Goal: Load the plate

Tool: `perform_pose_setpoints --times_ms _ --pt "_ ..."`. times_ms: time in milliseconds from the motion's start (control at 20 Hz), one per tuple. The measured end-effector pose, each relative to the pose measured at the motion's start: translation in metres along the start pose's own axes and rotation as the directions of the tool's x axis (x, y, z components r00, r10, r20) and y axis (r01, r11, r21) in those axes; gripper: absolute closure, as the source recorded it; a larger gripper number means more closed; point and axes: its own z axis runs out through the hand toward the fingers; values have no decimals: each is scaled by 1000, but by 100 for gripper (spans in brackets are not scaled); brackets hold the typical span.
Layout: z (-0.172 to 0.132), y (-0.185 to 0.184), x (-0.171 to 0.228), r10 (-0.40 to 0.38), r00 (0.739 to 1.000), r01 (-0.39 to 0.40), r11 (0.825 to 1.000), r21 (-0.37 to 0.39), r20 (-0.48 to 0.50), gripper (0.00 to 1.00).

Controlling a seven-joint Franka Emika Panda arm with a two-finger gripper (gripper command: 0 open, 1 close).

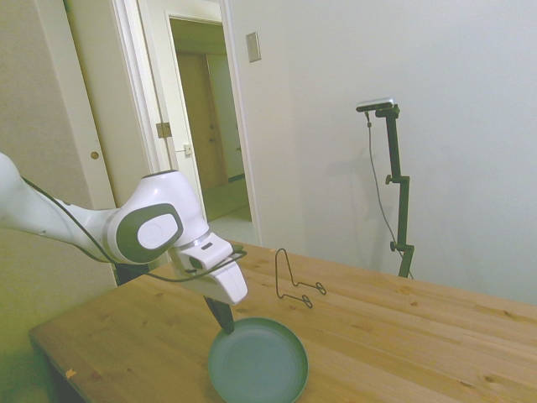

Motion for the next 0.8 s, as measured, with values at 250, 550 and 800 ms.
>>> perform_pose_setpoints --times_ms 250,550,800 --pt "-47 2 12 -41 999 38 995 92 32 100" --pt "-117 -4 38 -78 996 66 974 216 49 100" --pt "-158 -9 55 -84 995 70 964 256 47 100"
